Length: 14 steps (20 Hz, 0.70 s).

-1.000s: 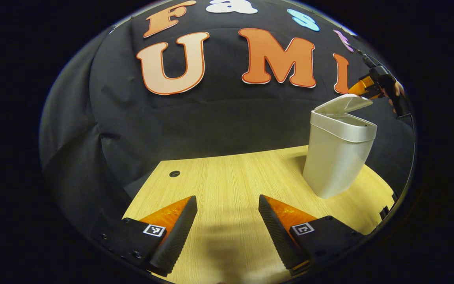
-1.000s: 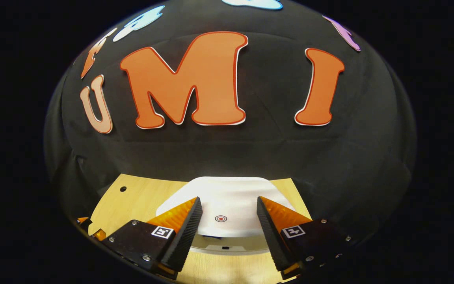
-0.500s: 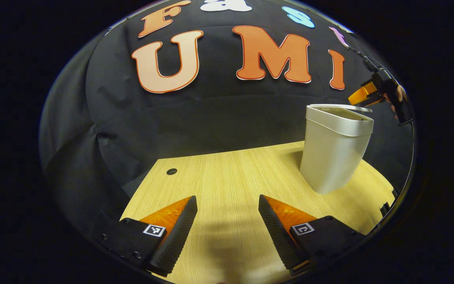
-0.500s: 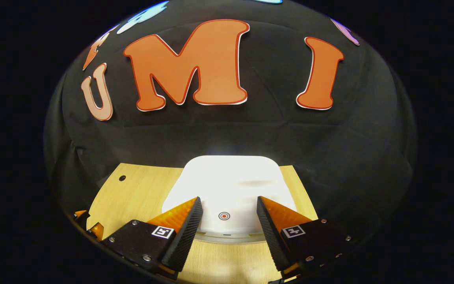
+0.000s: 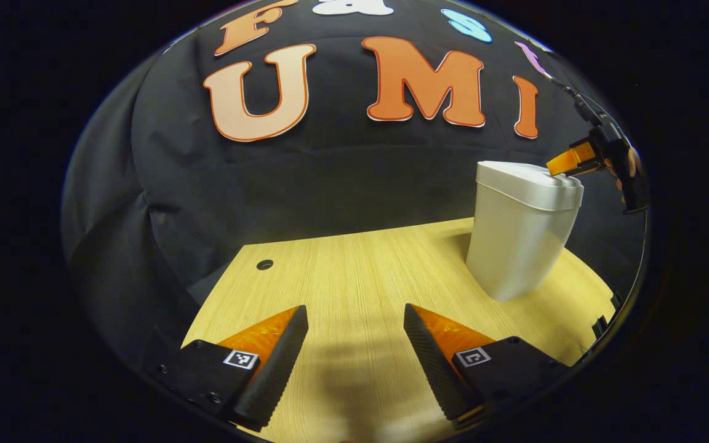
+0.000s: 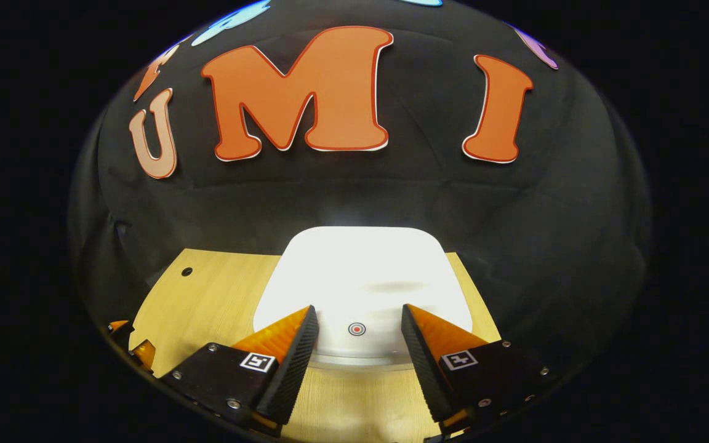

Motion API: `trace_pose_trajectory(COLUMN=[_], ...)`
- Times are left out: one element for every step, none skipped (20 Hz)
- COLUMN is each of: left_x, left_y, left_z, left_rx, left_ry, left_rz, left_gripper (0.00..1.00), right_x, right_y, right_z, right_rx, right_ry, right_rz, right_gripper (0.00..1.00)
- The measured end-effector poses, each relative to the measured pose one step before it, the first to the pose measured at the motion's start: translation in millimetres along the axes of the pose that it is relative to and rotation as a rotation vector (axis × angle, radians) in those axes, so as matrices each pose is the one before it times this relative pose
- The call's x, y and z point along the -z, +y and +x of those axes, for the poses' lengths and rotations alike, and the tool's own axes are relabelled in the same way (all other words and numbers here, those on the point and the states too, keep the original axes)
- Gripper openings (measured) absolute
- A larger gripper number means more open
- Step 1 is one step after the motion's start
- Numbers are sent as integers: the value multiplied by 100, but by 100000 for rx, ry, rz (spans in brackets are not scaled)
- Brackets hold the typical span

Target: Press the lid of the desktop garbage bin to open it, pick up the crumpled paper on the desktop and throw it into the bin, then pick up the pop can on the desktop and drop it into the bin, and finally close the garbage bin lid.

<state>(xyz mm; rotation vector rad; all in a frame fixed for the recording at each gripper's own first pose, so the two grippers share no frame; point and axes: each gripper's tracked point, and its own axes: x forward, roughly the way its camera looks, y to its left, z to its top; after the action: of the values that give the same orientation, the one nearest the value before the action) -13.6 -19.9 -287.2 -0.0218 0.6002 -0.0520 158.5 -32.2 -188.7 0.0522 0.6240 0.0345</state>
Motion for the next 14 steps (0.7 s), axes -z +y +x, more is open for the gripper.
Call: trace_pose_trajectory(left_x=[40,141,25,93,28,25,-117,-35,-112,-9,-100,-11,-184,-111], left_y=[-29,-97,-105,-137,-168,-120,-185,-58,-116,-87,26,2,24,-25], left_z=[28,4,53,69,94,-29,-30,-42,93,12,55,-211,-24,59], left_rx=[295,413,443,544,423,545,591,555,289,220,63,54,19,-329], left_ry=[589,547,250,78,154,168,46,-39,4,-153,-206,-191,-221,-601], left_rz=[123,341,558,571,417,328,378,516,559,477,325,288,453,637], left_gripper=[100,100,100,100,100,100,100,100,100,100,100,100,100,100], right_x=[-24,8,173,-35,49,37,117,150,21,4,70,4,-119,-94], right_y=[26,44,-14,26,-38,34,10,46,21,-41,-22,151,-113,83], right_z=[74,-65,-30,-1,-84,34,-5,188,-85,158,-324,141,-212,107], right_rx=[262,80,115,103,108,88,13,-151,-133,-272,-48,108,440,239], right_ry=[-1116,-733,-644,-765,-452,-554,225,695,61,183,-988,-1154,-1076,-961], right_rz=[-416,359,1009,488,-298,-361,187,399,1144,937,311,-459,-425,-550], right_gripper=[83,83,83,83,82,83,83,83,83,83,83,83,83,82])
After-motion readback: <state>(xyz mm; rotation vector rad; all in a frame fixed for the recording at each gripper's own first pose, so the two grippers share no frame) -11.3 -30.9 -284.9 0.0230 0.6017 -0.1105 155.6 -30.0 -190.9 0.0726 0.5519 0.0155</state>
